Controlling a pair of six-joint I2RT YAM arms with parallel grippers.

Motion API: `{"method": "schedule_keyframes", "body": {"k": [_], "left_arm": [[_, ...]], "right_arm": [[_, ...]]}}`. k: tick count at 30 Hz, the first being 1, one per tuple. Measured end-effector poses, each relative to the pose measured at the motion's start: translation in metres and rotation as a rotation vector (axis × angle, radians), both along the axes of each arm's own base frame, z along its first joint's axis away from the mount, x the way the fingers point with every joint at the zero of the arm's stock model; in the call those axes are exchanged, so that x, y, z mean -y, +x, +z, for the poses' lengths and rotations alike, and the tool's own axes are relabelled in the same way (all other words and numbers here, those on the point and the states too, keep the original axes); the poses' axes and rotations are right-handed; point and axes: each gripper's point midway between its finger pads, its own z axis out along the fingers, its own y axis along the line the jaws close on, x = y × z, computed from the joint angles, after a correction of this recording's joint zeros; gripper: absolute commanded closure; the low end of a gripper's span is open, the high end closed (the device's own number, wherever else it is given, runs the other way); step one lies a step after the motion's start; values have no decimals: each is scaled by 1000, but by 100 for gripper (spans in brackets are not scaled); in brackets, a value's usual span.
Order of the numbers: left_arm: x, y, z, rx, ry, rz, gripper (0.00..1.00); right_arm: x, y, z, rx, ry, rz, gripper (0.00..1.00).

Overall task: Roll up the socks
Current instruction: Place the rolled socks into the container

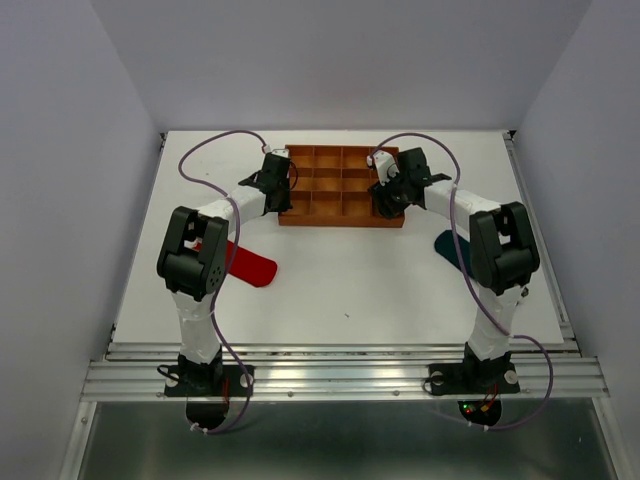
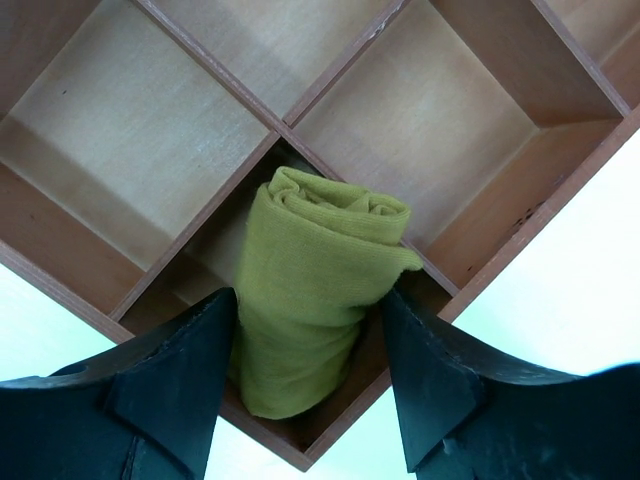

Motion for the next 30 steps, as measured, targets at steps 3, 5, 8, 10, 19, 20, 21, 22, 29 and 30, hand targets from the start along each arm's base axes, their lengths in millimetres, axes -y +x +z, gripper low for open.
{"method": "schedule_keyframes", "body": {"k": [3,5,8,10,19,20,21,22,29,30], "left_arm": [[0,0,0,0,0,-1,100],[0,0,0,0,1,-1,100],[0,0,0,0,1,-1,100],[0,0,0,0,1,-1,100],[0,1,0,-4,2,-1,100],[0,1,0,-4,2,-1,100],[0,1,0,-4,2,-1,100],[0,1,0,-5,2,-1,100],[0,1,0,-6,2,-1,100],[0,1,0,-7,2,-1,100]], "right_arm": [[0,-1,1,-5,2,-5,34],[0,-2,3,-7,4,-10,33],[1,-4,5,-11,5,-16,32],[2,-5,8,-12,6,-19,32],[1,-5,29,20,27,-29,32],[1,-5,30,22,29,-29,33],[1,-5,30,22,29,-29,34],[1,-5,30,21,30,-31,34],[-3,-6,30,19,48,-24,35],[-3,-6,30,18,51,-24,34]]}}
